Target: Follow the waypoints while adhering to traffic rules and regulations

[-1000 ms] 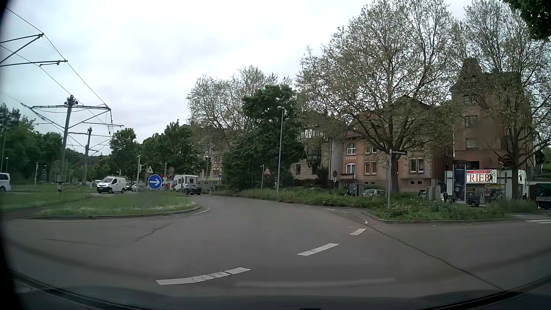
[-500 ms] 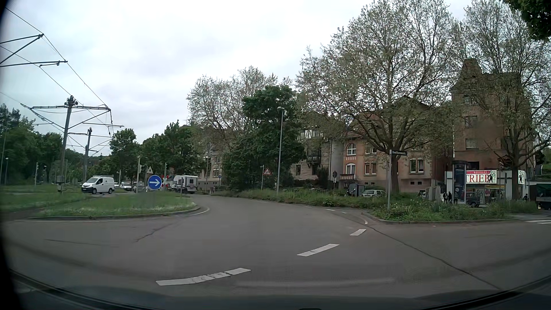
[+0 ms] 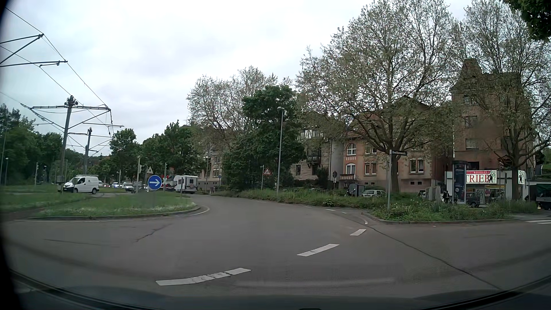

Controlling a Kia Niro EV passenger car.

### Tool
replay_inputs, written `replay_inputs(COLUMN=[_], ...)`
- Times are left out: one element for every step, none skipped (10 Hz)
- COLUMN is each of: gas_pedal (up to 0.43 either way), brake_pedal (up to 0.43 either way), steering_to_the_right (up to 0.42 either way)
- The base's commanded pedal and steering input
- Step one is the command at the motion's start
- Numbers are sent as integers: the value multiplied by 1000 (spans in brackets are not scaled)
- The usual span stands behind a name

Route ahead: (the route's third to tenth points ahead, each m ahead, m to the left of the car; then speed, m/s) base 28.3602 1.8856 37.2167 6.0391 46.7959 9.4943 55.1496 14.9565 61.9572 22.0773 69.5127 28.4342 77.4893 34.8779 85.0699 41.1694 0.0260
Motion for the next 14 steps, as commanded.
replay_inputs(gas_pedal=[0, 0, 0, 0, 0, 0, 0, 0, 0, 0, 0, 0, 0, 0], brake_pedal=[274, 274, 268, 268, 274, 274, 274, 268, 268, 268, 268, 268, 268, 262], steering_to_the_right=[-28, -28, -29, -30, -31, -31, -30, -30, -31, -31, -31, -31, -31, -31])
